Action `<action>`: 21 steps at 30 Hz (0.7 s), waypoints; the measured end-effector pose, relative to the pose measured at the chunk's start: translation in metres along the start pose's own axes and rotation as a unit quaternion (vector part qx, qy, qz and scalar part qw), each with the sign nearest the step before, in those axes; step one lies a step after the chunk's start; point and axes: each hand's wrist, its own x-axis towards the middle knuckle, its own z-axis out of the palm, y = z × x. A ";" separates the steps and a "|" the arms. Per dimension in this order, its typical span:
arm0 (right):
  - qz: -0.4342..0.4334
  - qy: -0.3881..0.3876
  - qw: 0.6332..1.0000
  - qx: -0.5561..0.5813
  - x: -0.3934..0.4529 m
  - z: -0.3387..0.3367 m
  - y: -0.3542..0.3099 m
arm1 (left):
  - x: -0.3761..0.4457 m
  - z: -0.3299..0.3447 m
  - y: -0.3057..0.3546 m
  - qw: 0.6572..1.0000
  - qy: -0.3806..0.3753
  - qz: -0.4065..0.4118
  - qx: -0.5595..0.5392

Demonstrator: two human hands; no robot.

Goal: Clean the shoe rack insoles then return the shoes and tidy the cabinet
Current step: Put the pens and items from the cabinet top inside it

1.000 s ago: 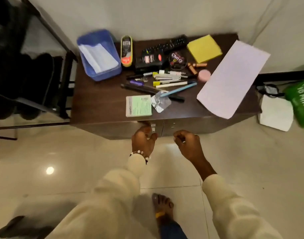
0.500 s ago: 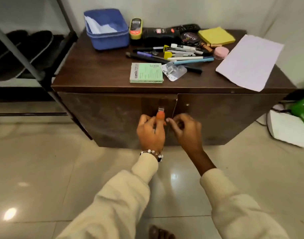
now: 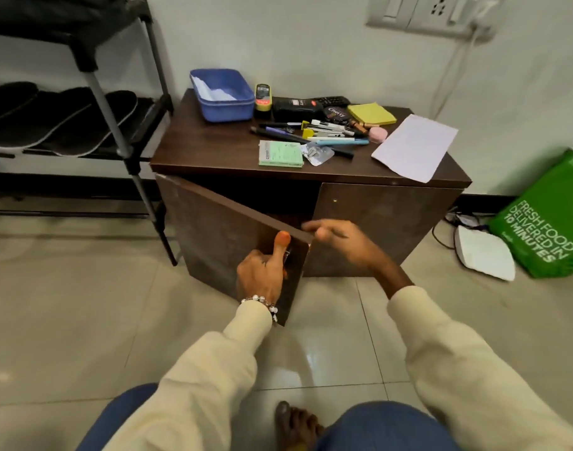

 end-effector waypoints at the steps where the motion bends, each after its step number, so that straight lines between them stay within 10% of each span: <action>1: 0.024 -0.020 0.996 0.081 -0.001 -0.007 -0.003 | -0.004 -0.009 -0.002 1.000 -0.011 -0.006 0.017; 9: 0.008 -0.261 0.963 0.073 0.015 0.034 -0.077 | -0.013 -0.103 0.015 0.979 -0.162 -0.127 -0.010; 21: -0.009 -0.269 0.946 0.178 0.055 0.179 -0.144 | 0.007 -0.235 0.009 0.974 0.032 0.038 0.221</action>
